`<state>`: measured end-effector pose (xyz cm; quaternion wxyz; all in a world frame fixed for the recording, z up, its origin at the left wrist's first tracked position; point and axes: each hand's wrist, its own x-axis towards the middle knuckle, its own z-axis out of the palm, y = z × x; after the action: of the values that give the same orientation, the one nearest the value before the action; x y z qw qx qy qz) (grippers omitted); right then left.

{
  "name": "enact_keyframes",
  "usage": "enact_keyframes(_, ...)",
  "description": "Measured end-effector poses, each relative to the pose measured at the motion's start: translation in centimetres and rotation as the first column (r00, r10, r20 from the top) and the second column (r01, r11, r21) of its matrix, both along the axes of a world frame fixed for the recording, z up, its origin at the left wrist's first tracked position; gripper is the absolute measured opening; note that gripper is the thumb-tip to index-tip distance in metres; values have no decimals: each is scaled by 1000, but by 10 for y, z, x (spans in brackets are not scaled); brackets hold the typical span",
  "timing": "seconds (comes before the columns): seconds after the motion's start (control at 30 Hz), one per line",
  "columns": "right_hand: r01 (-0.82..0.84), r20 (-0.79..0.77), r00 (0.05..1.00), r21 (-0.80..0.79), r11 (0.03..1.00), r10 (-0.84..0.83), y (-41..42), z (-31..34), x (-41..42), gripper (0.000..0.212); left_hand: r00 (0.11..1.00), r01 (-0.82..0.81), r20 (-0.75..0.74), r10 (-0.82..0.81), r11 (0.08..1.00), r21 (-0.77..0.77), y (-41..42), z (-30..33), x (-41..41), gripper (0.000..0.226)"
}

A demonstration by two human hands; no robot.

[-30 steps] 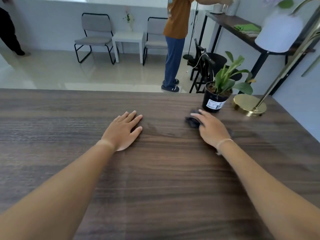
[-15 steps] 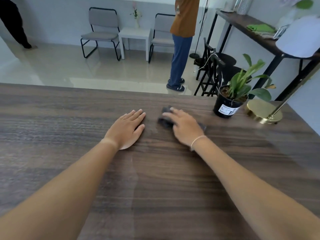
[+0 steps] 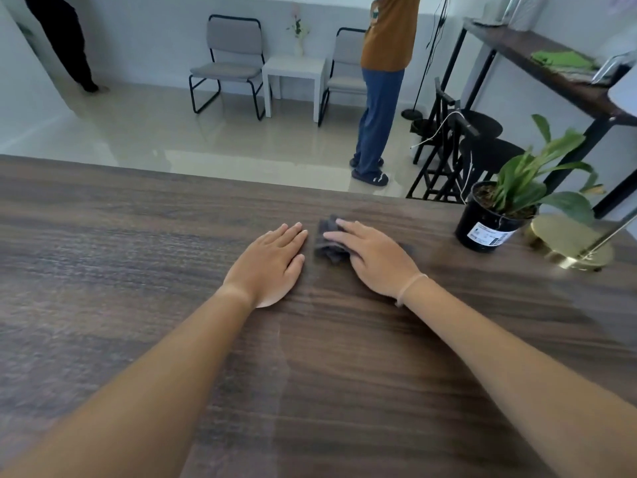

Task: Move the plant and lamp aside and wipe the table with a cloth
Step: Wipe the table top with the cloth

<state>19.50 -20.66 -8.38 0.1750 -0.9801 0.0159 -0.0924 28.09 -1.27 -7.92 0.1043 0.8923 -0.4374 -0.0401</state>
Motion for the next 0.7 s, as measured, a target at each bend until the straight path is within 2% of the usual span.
enact_keyframes(0.07,-83,7,997,14,996,83,-18,4,-8,51,1000,-1,-1,1,1000,-1,0,1,-1,51)
enact_keyframes(0.1,-27,-1,1000,3,1000,27,-37,5,-2,52,1000,1,1,-1,1000,1,0,1,-1,51)
enact_keyframes(0.2,356,-74,932,0,935,-355,-87,10,36,52,1000,-3,-5,3,1000,-2,0,-1,-1,51)
enact_keyframes(0.23,420,-79,904,-2,907,-419,-85,12,48,52,1000,-3,-5,3,1000,-5,0,-1,0,51)
enact_keyframes(0.3,381,-59,922,-27,924,-382,-64,13,60,52,1000,3,-5,-3,1000,-5,0,-1,0,51)
enact_keyframes(0.4,94,-18,995,-15,995,-95,-33,5,38,50,1000,1,-7,-1,1000,3,0,0,0,52)
enact_keyframes(0.47,-1,-31,1000,7,1000,1,-39,7,19,50,1000,3,-7,-3,1000,11,0,0,0,52)
enact_keyframes(0.5,40,-48,998,-2,999,-40,-50,10,19,49,1000,6,-9,-6,1000,14,0,0,0,52)
enact_keyframes(0.6,331,-67,941,-9,944,-330,-74,13,43,50,1000,2,-12,-2,1000,9,1,0,-1,51)
enact_keyframes(0.63,369,-58,928,-17,929,-369,-68,13,50,51,1000,2,-15,-1,1000,7,1,0,0,51)
enact_keyframes(0.7,279,-55,958,-25,960,-280,-41,10,44,51,1000,3,-25,-3,1000,6,1,1,0,51)
